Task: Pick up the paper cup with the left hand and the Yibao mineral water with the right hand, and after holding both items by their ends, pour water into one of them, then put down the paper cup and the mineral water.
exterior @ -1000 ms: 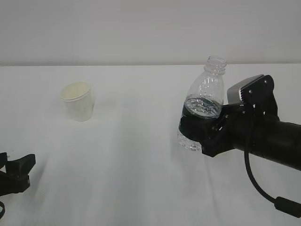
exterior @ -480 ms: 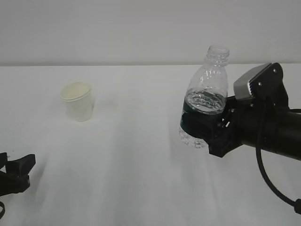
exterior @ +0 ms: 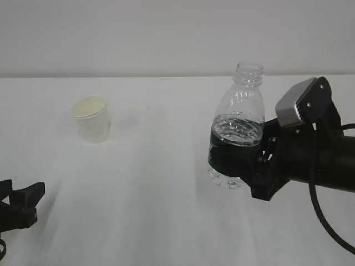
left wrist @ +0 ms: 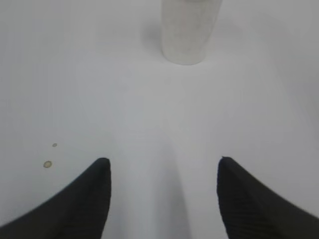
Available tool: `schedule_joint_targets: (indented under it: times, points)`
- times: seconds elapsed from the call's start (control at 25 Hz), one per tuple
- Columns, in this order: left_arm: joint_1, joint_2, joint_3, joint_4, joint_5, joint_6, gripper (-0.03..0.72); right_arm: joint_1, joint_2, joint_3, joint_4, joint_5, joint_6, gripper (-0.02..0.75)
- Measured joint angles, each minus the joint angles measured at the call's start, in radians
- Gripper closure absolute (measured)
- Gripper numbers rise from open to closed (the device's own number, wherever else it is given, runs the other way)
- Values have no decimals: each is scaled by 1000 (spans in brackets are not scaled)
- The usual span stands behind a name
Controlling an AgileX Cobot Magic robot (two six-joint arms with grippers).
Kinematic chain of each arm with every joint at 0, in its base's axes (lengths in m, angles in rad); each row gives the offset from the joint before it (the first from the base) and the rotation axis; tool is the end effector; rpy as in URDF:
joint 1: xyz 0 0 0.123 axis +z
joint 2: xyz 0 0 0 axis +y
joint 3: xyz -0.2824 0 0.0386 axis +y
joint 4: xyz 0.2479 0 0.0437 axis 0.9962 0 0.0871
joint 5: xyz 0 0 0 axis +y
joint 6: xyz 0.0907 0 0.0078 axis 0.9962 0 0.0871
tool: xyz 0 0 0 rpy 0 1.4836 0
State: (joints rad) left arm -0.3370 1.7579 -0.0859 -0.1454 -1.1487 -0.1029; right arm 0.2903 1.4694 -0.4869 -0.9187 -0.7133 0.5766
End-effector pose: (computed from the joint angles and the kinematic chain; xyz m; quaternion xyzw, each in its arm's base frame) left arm 0.1837 -0.0516 0.1037 0.0379 0.8424 -0.0780 0.5318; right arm 0.2308 0.1183 0.1947 -0.3405 0.7450 0.2485 0.5170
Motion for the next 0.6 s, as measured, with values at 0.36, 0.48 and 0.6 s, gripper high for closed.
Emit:
schedule_joint_targets:
  times: [0.36,0.48,0.6]
  points:
    - [0,0,0,10,0,0,214,0,-51,0,-64,18,54,265]
    - [0,0,0,10,0,0,214,0,-51,0,-75,31,62,265]
    - [0,0,-2,10,0,0,214,0,-51,0,-76,36,66,265]
